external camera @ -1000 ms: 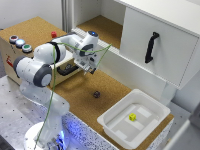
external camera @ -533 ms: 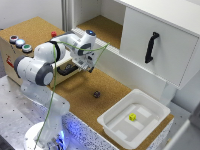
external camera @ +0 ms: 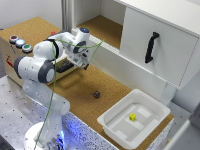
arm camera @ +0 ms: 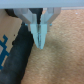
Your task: Close the drawer
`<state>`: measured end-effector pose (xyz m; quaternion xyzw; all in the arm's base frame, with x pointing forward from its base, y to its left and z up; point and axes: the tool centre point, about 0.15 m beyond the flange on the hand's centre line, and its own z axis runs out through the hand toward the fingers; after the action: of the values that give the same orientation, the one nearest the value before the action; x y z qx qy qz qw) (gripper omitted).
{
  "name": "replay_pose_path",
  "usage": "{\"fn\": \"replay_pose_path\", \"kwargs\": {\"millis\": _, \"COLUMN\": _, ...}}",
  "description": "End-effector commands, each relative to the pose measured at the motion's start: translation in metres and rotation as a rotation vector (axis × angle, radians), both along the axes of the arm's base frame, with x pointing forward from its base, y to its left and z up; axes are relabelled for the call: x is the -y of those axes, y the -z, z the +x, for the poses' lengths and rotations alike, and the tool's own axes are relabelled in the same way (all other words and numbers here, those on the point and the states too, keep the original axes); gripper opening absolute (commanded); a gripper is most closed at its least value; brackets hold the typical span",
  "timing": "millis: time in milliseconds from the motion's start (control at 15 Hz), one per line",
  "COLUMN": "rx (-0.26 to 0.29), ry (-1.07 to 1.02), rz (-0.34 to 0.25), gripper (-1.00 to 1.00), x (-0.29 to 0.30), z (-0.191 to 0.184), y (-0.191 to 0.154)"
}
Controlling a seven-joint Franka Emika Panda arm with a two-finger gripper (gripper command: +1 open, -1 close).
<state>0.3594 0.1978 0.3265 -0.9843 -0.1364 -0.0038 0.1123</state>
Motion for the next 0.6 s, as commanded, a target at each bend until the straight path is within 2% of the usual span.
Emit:
{"fn": "replay_pose_path", "kwargs": {"millis": 0, "rx": -0.027, "ry": -0.033, "rz": -0.030, "gripper": -1.00, "x": -0.074, "z": 0.020, "y": -0.001}}
{"fn": "replay_pose_path", "kwargs": {"millis": 333, "rx": 0.022, "ry": -0.151, "rz": -0.033, "gripper": -1.00, "x": -0.139, "z": 0.017, "y": -0.013}}
{"fn": "replay_pose_path", "kwargs": {"millis": 533, "rx": 0.072, "ry": -0.140, "rz": -0.064, "gripper": -1.00, "x": -0.146, "z": 0.015, "y": -0.025}}
